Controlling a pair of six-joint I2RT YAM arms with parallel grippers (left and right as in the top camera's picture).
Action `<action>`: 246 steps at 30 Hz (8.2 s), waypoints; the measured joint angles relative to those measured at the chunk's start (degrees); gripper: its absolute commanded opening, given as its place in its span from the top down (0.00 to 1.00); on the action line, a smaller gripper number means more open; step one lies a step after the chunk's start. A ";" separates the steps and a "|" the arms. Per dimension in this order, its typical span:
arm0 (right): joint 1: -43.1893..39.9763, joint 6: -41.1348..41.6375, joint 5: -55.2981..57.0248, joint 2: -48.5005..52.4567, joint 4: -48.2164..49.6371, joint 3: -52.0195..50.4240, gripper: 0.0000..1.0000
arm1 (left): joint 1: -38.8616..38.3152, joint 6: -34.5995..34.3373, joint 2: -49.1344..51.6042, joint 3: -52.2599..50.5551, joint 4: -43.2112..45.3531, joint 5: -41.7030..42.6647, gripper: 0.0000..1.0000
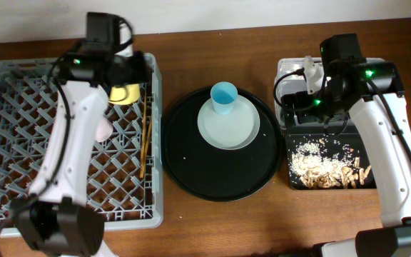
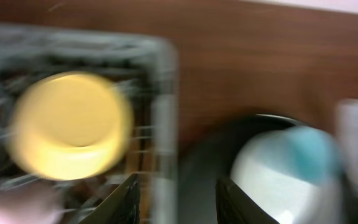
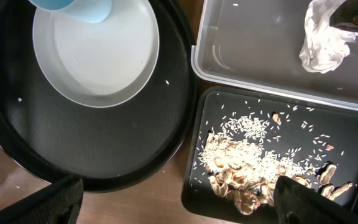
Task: Sort waste into correct bins and load items into the dishwasher rack
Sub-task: 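Lower the yellow bowl upside down into the rack and release, then move the left gripper to the light-blue cup on the white plate, then grasp the light-blue cup with the left gripper and lift it, then grasp the light-blue cup with the right gripper from the left gripper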
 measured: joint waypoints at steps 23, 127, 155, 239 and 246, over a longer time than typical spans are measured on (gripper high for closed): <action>0.00 0.02 0.00 0.00 0.00 0.00 0.01 | -24.70 8.59 19.06 0.35 18.23 -1.70 0.71; 14.12 -40.68 -67.19 -0.28 -20.26 -0.20 0.07 | -3.41 36.04 -4.48 11.58 -37.24 75.82 1.00; 0.63 -52.68 -79.58 -5.40 -14.91 -0.24 0.11 | 0.92 41.92 -4.48 11.58 -38.25 82.62 1.00; 2.78 -21.42 -81.50 -3.13 5.09 -0.44 0.17 | -4.42 49.31 -4.31 11.58 -38.01 82.71 1.00; 4.72 -21.16 -81.46 -3.13 6.82 -0.44 0.31 | -4.66 49.42 -4.28 11.58 -37.97 82.29 1.00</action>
